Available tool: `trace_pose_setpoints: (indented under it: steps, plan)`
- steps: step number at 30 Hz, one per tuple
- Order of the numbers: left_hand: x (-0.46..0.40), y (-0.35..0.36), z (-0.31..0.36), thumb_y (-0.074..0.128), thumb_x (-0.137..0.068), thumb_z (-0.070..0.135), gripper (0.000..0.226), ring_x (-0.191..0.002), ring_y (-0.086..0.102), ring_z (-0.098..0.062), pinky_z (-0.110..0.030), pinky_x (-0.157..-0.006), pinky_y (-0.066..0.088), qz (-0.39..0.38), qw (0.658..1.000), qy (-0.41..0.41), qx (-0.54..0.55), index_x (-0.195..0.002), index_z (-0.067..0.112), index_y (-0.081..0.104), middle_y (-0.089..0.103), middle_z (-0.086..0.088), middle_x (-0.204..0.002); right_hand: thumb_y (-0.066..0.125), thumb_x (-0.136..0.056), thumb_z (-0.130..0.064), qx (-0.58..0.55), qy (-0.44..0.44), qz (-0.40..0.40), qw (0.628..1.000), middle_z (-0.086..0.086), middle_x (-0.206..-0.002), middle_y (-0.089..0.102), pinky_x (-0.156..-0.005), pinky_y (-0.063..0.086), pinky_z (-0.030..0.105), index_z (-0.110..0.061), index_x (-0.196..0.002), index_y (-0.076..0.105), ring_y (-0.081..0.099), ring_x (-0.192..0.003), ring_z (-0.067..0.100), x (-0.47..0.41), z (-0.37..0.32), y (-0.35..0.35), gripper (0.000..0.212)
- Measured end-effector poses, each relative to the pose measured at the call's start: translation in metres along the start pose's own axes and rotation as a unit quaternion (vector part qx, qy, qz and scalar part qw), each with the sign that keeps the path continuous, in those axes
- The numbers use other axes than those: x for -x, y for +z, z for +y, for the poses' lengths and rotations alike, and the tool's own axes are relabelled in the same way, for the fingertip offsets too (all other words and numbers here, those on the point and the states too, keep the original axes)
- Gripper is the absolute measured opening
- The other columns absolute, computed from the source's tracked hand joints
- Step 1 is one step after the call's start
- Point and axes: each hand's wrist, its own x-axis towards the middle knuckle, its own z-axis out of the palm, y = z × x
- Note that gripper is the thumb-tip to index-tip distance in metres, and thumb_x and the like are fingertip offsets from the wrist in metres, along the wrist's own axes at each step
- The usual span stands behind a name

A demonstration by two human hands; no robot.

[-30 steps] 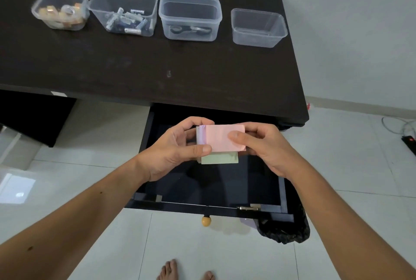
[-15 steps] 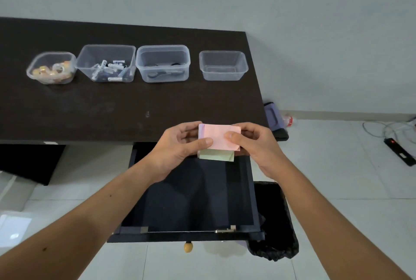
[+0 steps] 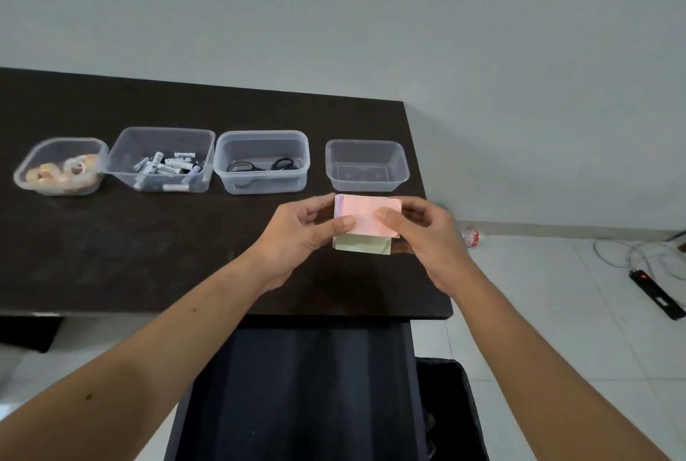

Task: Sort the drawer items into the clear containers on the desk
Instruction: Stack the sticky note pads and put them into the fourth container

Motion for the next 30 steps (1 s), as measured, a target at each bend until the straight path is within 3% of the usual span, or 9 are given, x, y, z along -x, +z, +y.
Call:
trace_pose_setpoints:
  steps: [2,4,7,10,18,20,23,27,30]
  plan:
    - [-0.022,-0.001,0.007,0.089,-0.078,0.028,0.046,-0.127,0.068,-0.015,-0.03,-0.1,0.059,-0.001,1.0,-0.001,0.007,-0.123,0.029,0.077,0.078,0.005,-0.125,0.082,-0.089,-0.029,0.004,0.002,0.005,1.0,-0.012,-0.11,0.077,-0.076,0.067,0.033,-0.03,-0.114,0.071,0.076,-0.102,0.01,-0.024,-0.005,0.0,0.027]
    - [-0.044,0.0,0.015,0.084,-0.086,0.02,0.036,-0.119,0.071,-0.005,-0.025,-0.094,0.059,-0.007,1.0,-0.001,0.002,-0.119,0.032,0.076,0.078,0.006,-0.122,0.083,-0.088,-0.03,0.014,0.007,0.014,1.0,-0.012,-0.11,0.076,-0.076,0.066,0.033,-0.03,-0.114,0.07,0.076,-0.101,0.011,-0.047,-0.01,-0.002,0.029]
    - [-0.078,-0.003,0.025,0.082,-0.089,0.018,0.037,-0.12,0.072,-0.012,-0.026,-0.096,0.059,-0.015,1.0,-0.003,-0.014,-0.122,0.031,0.073,0.079,0.006,-0.123,0.082,-0.089,-0.028,0.007,0.014,0.015,1.0,-0.011,-0.108,0.075,-0.074,0.066,0.03,-0.03,-0.112,0.071,0.076,-0.1,0.01,-0.078,-0.016,-0.007,0.025]
    - [-0.108,-0.004,0.032,0.086,-0.081,0.025,0.054,-0.122,0.072,-0.015,-0.035,-0.1,0.059,-0.017,1.0,0.0,-0.026,-0.133,0.022,0.07,0.077,0.003,-0.128,0.081,-0.09,-0.027,0.002,0.021,0.017,1.0,-0.008,-0.11,0.075,-0.073,0.065,0.03,-0.03,-0.111,0.071,0.077,-0.098,0.006,-0.103,-0.019,-0.011,0.023]
    - [-0.174,-0.012,0.041,0.086,-0.077,0.042,0.062,-0.125,0.068,-0.016,-0.045,-0.107,0.057,-0.009,0.994,-0.001,-0.107,-0.135,0.028,0.067,0.074,0.007,-0.13,0.08,-0.091,-0.034,0.06,0.025,0.02,0.998,-0.004,-0.118,0.073,-0.083,0.067,0.043,-0.025,-0.122,0.071,0.071,-0.113,0.017,-0.172,-0.018,-0.02,0.033]
    - [-0.186,-0.012,0.039,0.084,-0.085,0.032,0.053,-0.124,0.069,-0.016,-0.044,-0.107,0.057,-0.006,0.994,-0.009,-0.107,-0.134,0.026,0.066,0.074,0.005,-0.13,0.08,-0.091,-0.034,0.069,0.021,0.017,0.997,-0.006,-0.117,0.073,-0.082,0.067,0.041,-0.026,-0.121,0.072,0.071,-0.112,0.016,-0.184,-0.015,-0.018,0.032]
    - [-0.199,-0.009,0.035,0.076,-0.097,0.016,0.03,-0.123,0.067,-0.013,-0.036,-0.105,0.056,-0.014,0.994,-0.023,-0.109,-0.117,0.035,0.066,0.073,0.009,-0.122,0.081,-0.09,-0.036,0.101,0.024,0.01,0.995,-0.01,-0.112,0.073,-0.08,0.067,0.036,-0.033,-0.116,0.072,0.072,-0.107,0.014,-0.197,-0.011,-0.017,0.028]
    - [-0.213,-0.011,0.013,0.072,-0.099,0.013,0.031,-0.12,0.07,-0.015,-0.042,-0.105,0.058,0.006,0.99,-0.049,-0.131,-0.129,0.021,0.068,0.075,0.003,-0.124,0.079,-0.091,-0.038,0.136,0.057,-0.022,0.989,-0.011,-0.108,0.073,-0.079,0.067,0.036,-0.036,-0.109,0.07,0.074,-0.103,0.015,-0.208,-0.003,-0.013,0.02]
    - [-0.217,-0.014,0.002,0.073,-0.093,0.026,0.043,-0.122,0.068,-0.015,-0.046,-0.108,0.056,0.01,0.982,-0.072,-0.174,-0.135,0.024,0.064,0.073,0.006,-0.128,0.079,-0.09,-0.043,0.189,0.058,-0.041,0.979,-0.012,-0.11,0.072,-0.086,0.066,0.039,-0.028,-0.122,0.069,0.073,-0.105,0.014,-0.212,0.004,-0.011,0.037]
